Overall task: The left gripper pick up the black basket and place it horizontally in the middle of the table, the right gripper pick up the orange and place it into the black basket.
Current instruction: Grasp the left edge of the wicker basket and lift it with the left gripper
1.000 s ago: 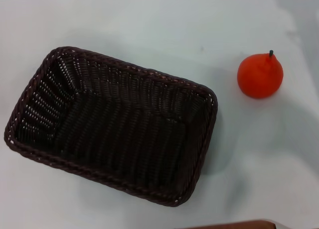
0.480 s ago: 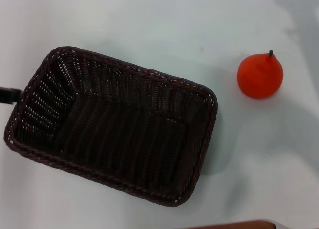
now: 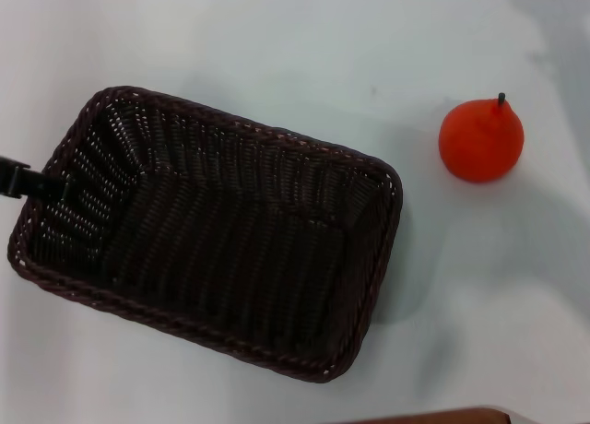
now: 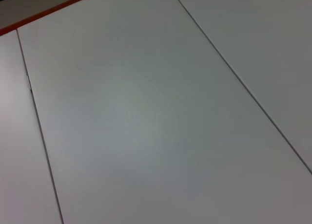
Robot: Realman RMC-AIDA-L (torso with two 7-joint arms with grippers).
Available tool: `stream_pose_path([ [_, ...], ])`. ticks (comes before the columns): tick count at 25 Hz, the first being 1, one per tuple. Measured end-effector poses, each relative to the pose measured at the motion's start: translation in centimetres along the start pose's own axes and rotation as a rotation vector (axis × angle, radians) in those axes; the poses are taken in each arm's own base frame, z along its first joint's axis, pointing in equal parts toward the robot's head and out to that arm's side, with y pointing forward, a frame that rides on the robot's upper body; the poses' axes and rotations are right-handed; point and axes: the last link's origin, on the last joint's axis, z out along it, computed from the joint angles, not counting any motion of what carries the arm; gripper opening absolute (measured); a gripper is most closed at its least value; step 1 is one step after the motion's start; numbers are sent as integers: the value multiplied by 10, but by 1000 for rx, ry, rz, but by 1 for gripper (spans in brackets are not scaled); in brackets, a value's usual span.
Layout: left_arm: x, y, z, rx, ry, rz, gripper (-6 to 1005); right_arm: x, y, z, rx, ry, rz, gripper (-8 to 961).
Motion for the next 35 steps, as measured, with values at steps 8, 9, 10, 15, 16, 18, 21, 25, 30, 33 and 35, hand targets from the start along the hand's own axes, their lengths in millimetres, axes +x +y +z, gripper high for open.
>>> stream_pose_path([
  [8, 4, -4, 23, -20, -16, -52, 820, -2, -1, 4, 3, -6, 22, 944],
  [9, 4, -3, 25, -27, -22, -53, 816, -3, -1, 4, 3, -7, 25, 944],
  [10, 4, -2, 29, -38, -33, -56, 812, -3, -1, 4, 2, -7, 28, 944],
  [15, 6, 0, 38, -67, -63, -58, 793, -3, -1, 5, 1, -5, 40, 944],
  [16, 7, 0, 39, -71, -70, -54, 789, -3, -1, 5, 1, -5, 46, 944],
  [18, 6, 0, 42, -82, -86, -47, 781, -3, -1, 5, 0, -6, 55, 944],
  [21, 6, -1, 45, -80, -105, -42, 769, -3, -2, 5, 2, -5, 60, 945],
  [25, 7, -1, 48, -15, -124, -6, 683, -3, -2, 6, 3, -5, 67, 945],
  [30, 12, -2, 44, 30, -119, 14, 471, -5, -3, 5, -2, -8, 77, 945],
  [33, 14, -3, 43, 37, -116, 2, 328, -5, -3, 4, -4, -9, 86, 945],
  [35, 15, -3, 41, 51, -114, -8, 296, -5, -3, 4, -4, -8, 94, 944],
])
